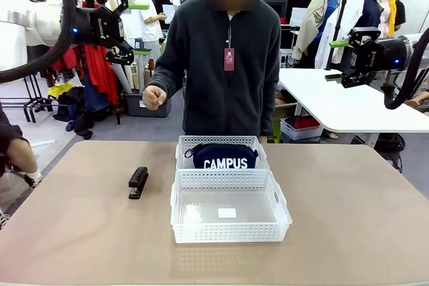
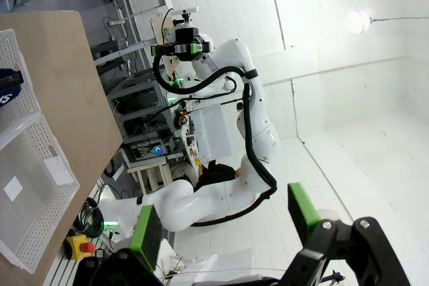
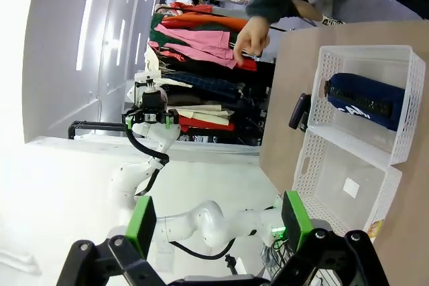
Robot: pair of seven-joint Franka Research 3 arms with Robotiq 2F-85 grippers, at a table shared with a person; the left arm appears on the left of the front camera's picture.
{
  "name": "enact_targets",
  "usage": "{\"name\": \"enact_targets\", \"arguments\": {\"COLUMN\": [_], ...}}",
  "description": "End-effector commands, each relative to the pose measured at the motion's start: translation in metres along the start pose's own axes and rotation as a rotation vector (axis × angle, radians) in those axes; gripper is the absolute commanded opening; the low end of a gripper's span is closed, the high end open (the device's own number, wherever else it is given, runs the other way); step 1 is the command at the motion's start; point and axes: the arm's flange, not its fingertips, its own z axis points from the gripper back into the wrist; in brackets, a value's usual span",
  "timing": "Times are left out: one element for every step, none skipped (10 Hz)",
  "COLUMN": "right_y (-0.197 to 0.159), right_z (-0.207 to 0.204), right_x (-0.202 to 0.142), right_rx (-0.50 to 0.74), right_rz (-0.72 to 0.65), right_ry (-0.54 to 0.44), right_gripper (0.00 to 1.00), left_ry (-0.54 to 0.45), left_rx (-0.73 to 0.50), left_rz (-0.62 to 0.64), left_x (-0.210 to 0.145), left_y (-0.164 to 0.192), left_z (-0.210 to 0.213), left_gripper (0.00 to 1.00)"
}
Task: Distribute items into two baskets.
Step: Pick up the Stapler that the person points to.
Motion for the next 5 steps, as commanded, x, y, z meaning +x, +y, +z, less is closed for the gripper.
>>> {"name": "enact_targets", "arguments": {"right_y": [0.0017, 0.0017, 0.0017, 0.0017, 0.0017], "right_z": [0.0004, 0.0004, 0.0004, 0.0004, 0.0004], "right_x": [-0.0001, -0.0001, -0.0001, -0.0001, -0.0001], "right_rx": [0.001, 0.001, 0.001, 0.001, 0.001], "right_rz": [0.001, 0.001, 0.001, 0.001, 0.001], "right_ry": [-0.003, -0.003, -0.003, -0.003, -0.003], "right_gripper": [1.0, 1.0, 1.0, 1.0, 1.0], "left_ry": [0.001, 0.001, 0.001, 0.001, 0.001], "left_rx": [-0.002, -0.002, -0.002, -0.002, -0.002], "left_rz": [-0.005, -0.005, -0.005, -0.005, -0.005], "left_x": [0.0, 0.0, 0.0, 0.0, 0.0], "left_y": [-0.0011, -0.0011, -0.0011, -0.0011, -0.0011], "left_z": [0.0006, 0.0006, 0.0006, 0.0006, 0.0006], "left_gripper": [1.0, 1.0, 1.0, 1.0, 1.0]}}
